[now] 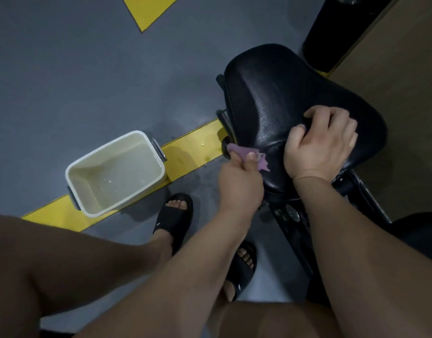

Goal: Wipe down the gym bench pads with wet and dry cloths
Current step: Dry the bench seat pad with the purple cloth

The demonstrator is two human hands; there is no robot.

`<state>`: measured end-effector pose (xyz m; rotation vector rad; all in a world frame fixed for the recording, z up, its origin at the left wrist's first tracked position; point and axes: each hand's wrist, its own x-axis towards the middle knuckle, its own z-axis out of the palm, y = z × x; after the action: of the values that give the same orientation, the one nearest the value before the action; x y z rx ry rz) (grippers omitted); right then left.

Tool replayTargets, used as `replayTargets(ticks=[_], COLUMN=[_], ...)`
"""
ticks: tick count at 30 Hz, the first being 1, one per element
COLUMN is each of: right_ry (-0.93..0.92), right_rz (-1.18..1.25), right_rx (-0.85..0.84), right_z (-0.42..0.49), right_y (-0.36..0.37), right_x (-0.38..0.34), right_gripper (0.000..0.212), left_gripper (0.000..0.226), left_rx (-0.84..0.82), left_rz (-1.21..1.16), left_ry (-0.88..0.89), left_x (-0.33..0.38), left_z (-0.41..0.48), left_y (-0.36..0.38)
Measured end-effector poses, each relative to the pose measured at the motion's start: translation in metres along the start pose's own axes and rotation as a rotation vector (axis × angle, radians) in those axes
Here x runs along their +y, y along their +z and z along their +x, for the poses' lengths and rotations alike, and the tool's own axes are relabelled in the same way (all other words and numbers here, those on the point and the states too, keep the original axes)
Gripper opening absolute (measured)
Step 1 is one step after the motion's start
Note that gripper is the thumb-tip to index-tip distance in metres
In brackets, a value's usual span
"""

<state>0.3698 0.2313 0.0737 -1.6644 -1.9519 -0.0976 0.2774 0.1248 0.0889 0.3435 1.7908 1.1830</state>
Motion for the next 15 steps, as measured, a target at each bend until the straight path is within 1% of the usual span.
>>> replayTargets(ticks=[2, 4, 7, 10, 12, 15], right_ry=[0.004, 0.003, -0.003, 0.000, 0.000, -0.001], right_rz=[0.001, -0.005, -0.011, -0.009, -0.011, -0.014], right_rx=[-0.004, -0.006, -0.005, -0.010, -0.005, 0.000], right_z=[0.000, 0.000, 0.000, 0.000, 0.000, 0.000], right_y=[0.000, 0.001, 0.002, 0.002, 0.002, 0.003], right_x=[0.000, 0.001, 0.001, 0.001, 0.002, 0.002], right_gripper=[0.026, 0.026, 0.026, 0.026, 0.025, 0.025], left_gripper=[0.027, 0.023, 0.022, 0.030, 0.036, 0.033], left_rx=[0.000, 0.006, 0.011, 0.047, 0.054, 0.055], left_rz=[-0.066, -0.117, -0.179, 0.011, 0.031, 0.024], left_ry=[0.001, -0.040, -0.052, -0.002, 0.021, 0.070], left_x=[0.006, 0.018, 0.019, 0.013, 0.003, -0.014], left_z=[0.013, 0.035, 0.068, 0.049, 0.027, -0.008], left_y=[-0.001, -0.004, -0.004, -0.006, -0.006, 0.002])
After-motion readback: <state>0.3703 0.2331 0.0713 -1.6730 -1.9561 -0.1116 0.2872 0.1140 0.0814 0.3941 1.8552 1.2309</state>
